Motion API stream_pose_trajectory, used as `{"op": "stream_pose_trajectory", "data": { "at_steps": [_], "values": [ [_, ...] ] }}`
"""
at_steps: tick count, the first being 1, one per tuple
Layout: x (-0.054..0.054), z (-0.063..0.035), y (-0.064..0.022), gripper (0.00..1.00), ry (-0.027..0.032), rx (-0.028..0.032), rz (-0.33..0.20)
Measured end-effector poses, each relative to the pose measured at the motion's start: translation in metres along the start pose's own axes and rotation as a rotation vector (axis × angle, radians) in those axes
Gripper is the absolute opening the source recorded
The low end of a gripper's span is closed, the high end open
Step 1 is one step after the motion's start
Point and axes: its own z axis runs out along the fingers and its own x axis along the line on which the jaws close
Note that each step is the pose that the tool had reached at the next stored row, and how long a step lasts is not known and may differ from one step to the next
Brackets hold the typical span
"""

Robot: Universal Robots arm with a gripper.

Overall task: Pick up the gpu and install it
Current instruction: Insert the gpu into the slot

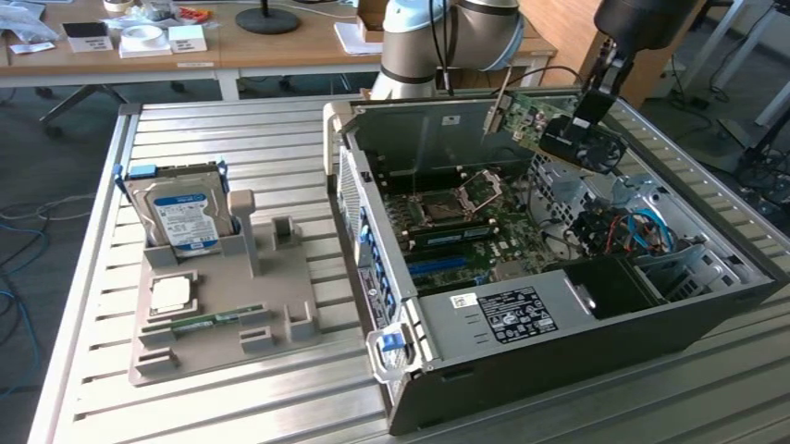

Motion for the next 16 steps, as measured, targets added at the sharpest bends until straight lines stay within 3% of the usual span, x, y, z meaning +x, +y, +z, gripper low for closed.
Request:
{"op": "stream_pose_trajectory", "data": {
  "at_steps": [9, 16],
  "values": [
    [0.0, 0.0, 0.0, 0.27, 0.0003, -0.0003, -0.007],
    [0.0, 0.0002, 0.0, 0.27, 0.0043, -0.0055, -0.114]
  ]
}}
